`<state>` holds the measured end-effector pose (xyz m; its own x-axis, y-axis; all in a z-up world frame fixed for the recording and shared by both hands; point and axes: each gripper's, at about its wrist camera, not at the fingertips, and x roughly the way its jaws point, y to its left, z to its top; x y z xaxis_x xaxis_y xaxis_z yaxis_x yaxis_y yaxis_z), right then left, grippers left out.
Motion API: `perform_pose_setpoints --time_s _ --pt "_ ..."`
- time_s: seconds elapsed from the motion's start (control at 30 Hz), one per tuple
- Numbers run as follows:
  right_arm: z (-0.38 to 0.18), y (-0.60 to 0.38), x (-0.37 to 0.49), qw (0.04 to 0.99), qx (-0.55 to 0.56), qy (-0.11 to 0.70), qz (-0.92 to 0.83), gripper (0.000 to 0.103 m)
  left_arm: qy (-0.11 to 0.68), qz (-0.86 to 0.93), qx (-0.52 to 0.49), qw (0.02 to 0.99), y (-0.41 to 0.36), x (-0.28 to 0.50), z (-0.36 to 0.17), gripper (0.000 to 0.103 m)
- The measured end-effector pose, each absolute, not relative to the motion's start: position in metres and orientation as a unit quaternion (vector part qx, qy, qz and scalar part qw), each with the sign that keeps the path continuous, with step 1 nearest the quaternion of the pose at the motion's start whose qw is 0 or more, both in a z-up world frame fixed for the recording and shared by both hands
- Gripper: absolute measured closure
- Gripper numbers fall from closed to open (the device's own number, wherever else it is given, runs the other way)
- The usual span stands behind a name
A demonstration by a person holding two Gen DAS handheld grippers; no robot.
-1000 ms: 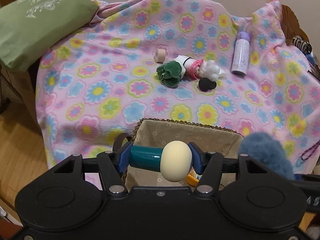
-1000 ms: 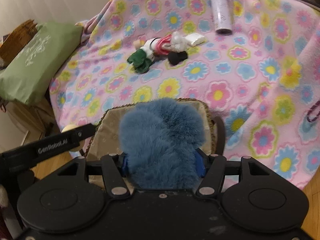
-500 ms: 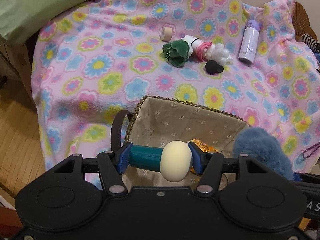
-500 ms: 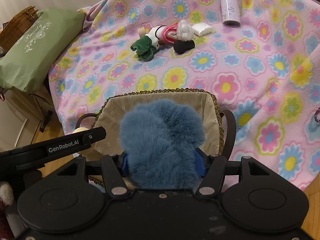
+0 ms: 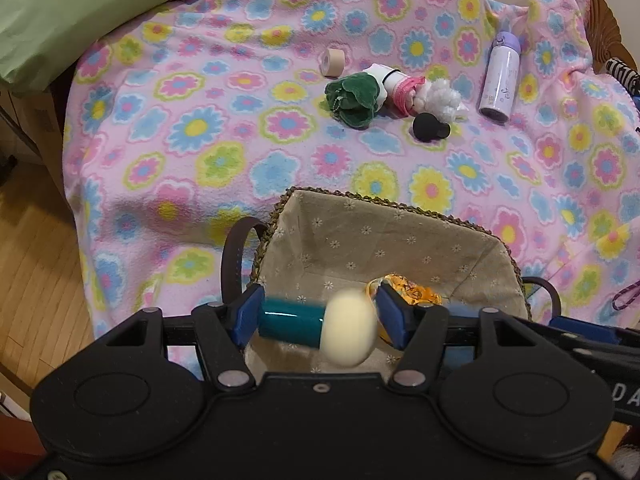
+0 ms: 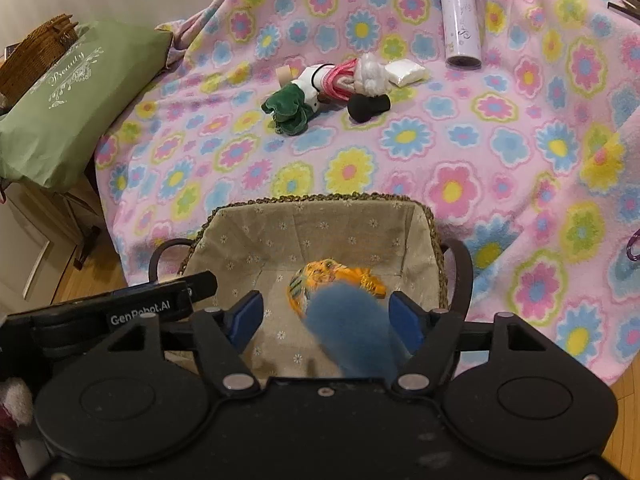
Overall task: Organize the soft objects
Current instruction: 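Open both tools to drop the wooden toy and scrunchie into the basket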
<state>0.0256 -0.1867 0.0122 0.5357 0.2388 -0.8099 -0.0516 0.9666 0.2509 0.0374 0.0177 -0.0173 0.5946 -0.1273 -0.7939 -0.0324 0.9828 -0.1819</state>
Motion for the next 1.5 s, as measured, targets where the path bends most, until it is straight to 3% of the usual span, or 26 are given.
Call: perform_pose_setpoints --time_s 0.57,1.5 --pt "0.0098 -0.1952 0.0205 0.869 0.125 0.475 0.06 0.034 0.447 -0.027 -0.07 0.891 0.0136 0.0331 -0.0167 0.037" --pt "0.009 -0.1946 0.0186 0.868 0.128 0.476 0.058 0.033 0.451 -0.018 -0.038 0.892 0.0092 0.0302 -0.0185 0.036"
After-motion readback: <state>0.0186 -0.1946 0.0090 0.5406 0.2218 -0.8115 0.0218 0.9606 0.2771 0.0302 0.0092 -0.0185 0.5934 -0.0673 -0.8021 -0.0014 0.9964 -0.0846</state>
